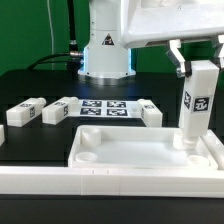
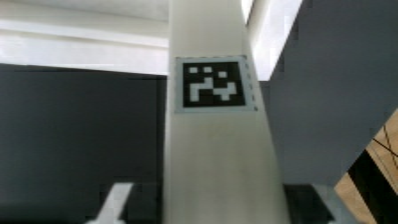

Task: Assemble desk

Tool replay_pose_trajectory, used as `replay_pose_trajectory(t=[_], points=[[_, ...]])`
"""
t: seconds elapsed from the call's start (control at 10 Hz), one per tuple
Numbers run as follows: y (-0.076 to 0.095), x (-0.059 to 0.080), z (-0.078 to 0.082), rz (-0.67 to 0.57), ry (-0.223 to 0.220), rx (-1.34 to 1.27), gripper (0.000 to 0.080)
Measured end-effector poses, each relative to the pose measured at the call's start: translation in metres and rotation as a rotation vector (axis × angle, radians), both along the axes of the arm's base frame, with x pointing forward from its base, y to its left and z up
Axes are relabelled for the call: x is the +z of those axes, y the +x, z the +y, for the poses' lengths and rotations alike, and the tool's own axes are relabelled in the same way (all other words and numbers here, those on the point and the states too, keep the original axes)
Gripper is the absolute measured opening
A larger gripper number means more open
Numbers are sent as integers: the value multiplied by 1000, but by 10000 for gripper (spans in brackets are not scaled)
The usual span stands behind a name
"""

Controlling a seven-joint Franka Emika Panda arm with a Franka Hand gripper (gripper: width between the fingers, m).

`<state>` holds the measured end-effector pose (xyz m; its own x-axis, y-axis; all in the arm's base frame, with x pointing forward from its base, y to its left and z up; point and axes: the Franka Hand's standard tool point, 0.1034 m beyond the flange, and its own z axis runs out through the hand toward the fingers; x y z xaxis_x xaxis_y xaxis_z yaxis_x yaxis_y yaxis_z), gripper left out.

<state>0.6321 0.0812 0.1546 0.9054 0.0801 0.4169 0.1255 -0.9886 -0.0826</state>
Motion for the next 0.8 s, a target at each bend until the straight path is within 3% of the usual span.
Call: replay_pose_trajectory(t=[0.4, 0.8], points=[[15, -3, 7, -7, 0, 19, 291], [14, -6, 9, -3, 4, 13, 291]])
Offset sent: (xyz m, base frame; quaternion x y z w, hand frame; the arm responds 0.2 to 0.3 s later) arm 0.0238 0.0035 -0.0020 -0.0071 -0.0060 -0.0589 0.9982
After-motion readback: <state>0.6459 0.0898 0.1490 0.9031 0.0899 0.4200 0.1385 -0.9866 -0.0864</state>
